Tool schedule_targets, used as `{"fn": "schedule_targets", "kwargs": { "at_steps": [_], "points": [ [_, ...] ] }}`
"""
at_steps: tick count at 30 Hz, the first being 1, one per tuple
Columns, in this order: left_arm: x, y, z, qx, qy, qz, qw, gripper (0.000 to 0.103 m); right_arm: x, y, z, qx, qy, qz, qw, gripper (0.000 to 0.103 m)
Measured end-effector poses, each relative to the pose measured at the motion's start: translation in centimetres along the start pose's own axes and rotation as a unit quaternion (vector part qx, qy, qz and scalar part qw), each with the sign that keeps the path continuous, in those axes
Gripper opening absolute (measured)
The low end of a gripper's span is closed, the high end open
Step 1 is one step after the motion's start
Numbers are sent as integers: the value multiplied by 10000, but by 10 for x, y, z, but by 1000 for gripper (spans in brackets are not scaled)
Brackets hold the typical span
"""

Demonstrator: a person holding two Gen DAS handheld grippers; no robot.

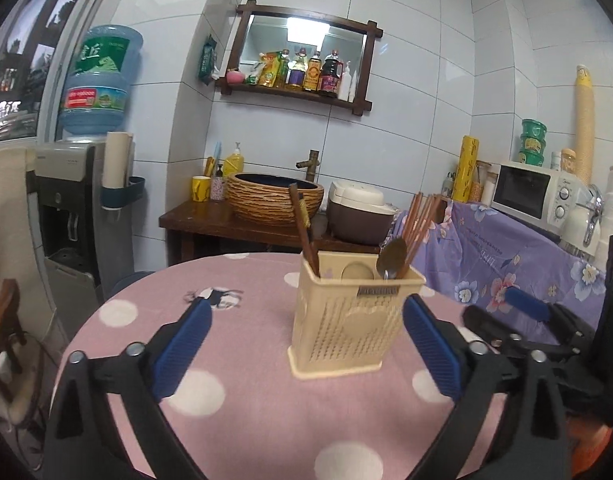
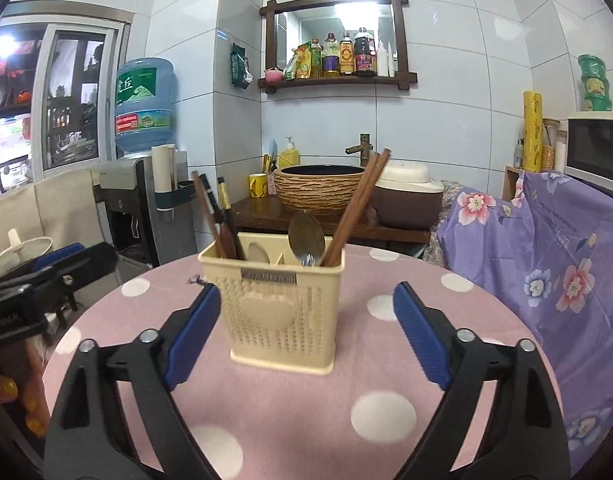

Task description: Organize utensils

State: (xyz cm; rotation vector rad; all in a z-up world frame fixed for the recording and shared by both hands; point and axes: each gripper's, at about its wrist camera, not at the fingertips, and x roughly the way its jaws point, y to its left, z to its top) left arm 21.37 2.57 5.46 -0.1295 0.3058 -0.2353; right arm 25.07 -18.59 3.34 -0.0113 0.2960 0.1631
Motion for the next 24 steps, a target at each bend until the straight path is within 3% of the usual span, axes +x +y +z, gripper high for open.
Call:
{"fn": "schedule_targets", "kwargs": {
  "at_steps": [6,12,19,24],
  "points": [
    [-60,0,-56,-74,129,340,9993,98,-82,4,-70,-132,88,-167,9997,97],
    [-116,-12,-98,-383,129,324,9987,98,-148,7,-113,153,64,-86,9998,97],
    [-165,-36,-110,-121,-145,397,9990,98,-209,20,-126,36,-309,-23,9995,97],
    [-187,-49,-113,60,-437,260,9987,98,-224,31,-118,-42,-450,135,9989,97]
  ]
}}
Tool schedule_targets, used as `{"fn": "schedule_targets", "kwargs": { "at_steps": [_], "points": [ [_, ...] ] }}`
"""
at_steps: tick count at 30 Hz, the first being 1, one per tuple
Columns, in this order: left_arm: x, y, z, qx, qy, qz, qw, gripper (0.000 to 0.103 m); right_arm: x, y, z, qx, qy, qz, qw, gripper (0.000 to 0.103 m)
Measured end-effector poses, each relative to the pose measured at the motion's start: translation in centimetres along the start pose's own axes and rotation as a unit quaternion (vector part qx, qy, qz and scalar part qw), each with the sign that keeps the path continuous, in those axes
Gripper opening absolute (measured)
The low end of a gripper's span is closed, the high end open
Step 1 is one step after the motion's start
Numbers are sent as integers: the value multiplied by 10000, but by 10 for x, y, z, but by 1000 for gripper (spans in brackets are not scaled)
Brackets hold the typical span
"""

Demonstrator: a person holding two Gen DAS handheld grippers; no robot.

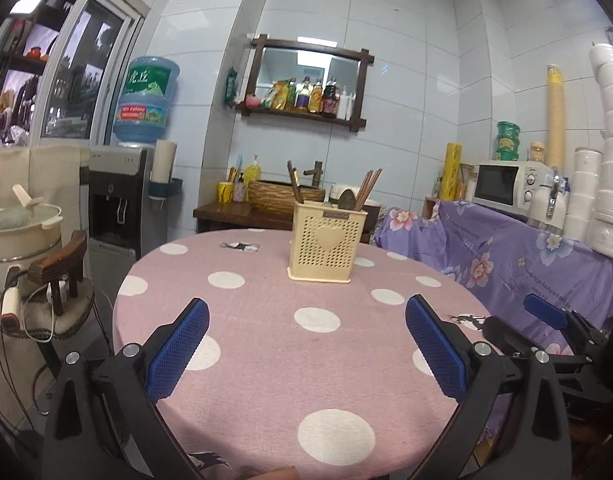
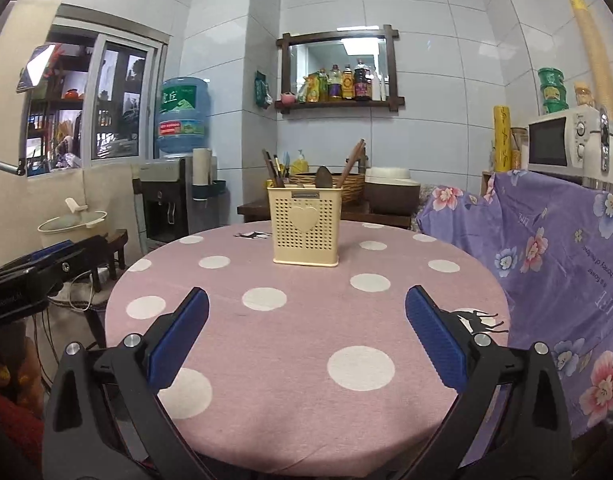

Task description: Organize utensils

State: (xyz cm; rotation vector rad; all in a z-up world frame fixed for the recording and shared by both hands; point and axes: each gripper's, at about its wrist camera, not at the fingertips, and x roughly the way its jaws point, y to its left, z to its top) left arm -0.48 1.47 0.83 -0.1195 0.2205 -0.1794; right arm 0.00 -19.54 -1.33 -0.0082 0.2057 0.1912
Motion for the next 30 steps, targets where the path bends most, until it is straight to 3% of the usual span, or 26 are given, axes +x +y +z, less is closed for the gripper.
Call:
{"fn": "schedule_targets", "kwargs": {
  "at_steps": [4,30],
  "points": [
    [0,-5,2,98,-87,-92,9999,98,-9,7,7,-147,-190,-21,9997,97],
    [-10,10,-4,-148,-97,74,9998,98,-10,12,8,-95,-173,39,9998,97]
  ]
}}
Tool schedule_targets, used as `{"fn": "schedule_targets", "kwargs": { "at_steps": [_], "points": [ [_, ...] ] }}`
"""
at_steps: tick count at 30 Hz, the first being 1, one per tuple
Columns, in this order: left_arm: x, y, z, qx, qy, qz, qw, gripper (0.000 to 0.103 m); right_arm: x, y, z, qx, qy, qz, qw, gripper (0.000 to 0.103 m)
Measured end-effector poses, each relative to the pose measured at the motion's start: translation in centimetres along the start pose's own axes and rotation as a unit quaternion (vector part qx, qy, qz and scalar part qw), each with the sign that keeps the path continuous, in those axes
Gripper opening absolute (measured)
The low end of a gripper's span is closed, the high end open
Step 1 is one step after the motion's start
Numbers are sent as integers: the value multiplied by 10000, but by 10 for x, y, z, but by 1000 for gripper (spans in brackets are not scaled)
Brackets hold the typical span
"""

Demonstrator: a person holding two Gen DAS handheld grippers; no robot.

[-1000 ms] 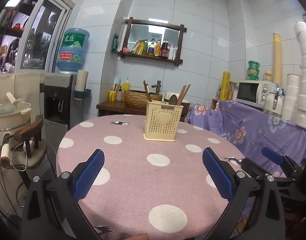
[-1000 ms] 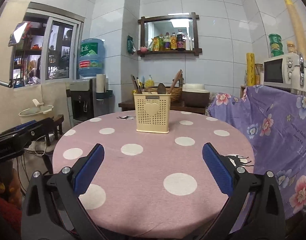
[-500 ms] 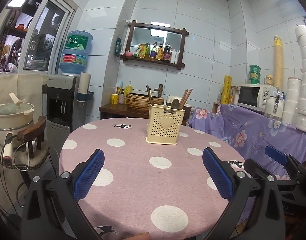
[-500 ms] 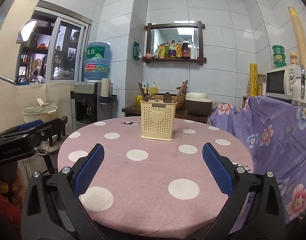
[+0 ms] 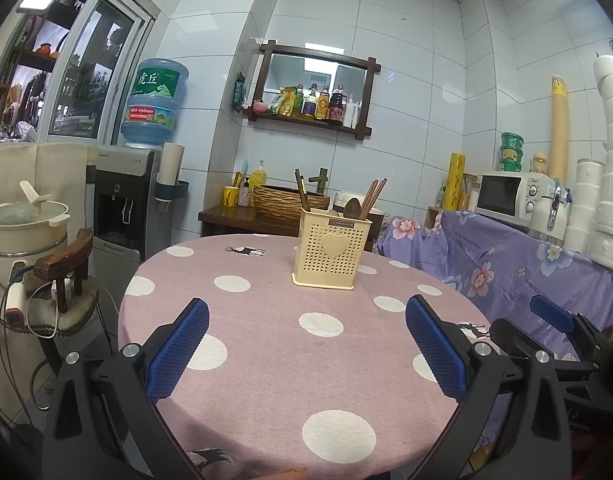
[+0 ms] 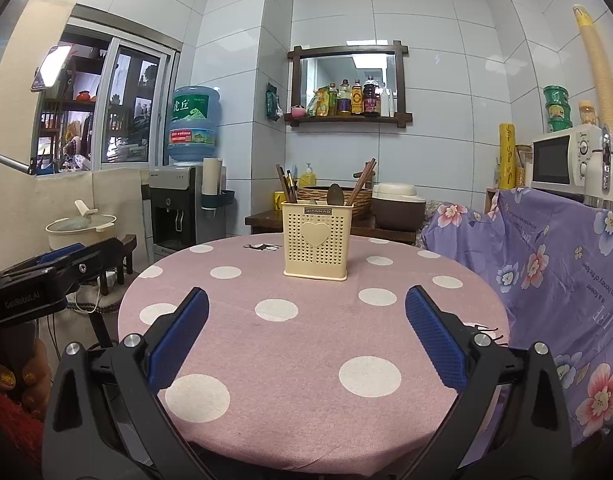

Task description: Organize utensils

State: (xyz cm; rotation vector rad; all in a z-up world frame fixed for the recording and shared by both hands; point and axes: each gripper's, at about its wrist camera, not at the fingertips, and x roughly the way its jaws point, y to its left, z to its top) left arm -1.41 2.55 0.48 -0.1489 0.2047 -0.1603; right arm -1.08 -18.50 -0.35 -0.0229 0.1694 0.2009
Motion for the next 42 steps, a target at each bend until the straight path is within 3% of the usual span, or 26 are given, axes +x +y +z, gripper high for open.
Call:
{"fn": "schedule_targets", "kwargs": {
  "at_steps": [42],
  "points": [
    [2,4,4,45,159,104,9998,98,4,-1,-2,117,97,-13,9999,97]
  ]
}}
